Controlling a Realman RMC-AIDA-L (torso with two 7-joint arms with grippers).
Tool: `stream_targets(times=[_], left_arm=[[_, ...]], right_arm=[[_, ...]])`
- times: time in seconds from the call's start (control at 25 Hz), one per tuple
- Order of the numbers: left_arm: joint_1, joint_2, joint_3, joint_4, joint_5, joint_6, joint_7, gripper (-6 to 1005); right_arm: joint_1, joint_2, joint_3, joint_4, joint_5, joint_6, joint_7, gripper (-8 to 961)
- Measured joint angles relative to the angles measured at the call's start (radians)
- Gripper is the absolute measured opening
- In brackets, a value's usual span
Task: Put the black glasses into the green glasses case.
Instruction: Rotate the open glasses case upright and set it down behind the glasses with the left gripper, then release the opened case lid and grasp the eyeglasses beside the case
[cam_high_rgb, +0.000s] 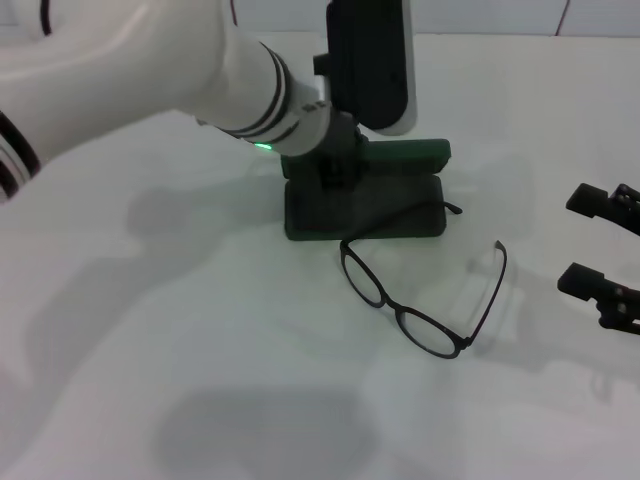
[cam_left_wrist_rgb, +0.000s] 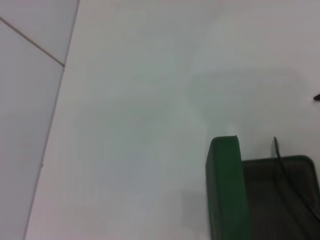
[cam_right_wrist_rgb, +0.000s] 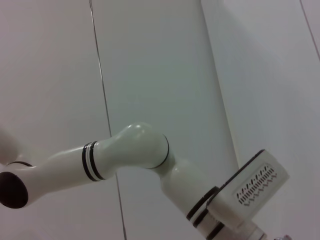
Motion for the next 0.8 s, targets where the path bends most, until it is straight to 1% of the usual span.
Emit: stream_targets(times=[0.36, 0.56, 0.8], left_arm=[[0.003, -0.001, 0.017, -0.003, 0.000, -0.012, 0.000, 199], [0.001, -0.001, 0.017, -0.005, 0.000, -0.011, 0.003, 276], [-0.001, 0.000, 0.018, 0.018, -0.003, 0.005, 0.003, 497]], right_arm=[[-0.006, 0.000, 0.001, 0.000, 0.000, 0.000, -0.002, 839], [-0.008, 0.000, 0.003, 0.000, 0.000, 0.000, -0.002, 839], [-0.011, -0.003, 0.003, 0.000, 0.001, 0.001, -0.002, 839]])
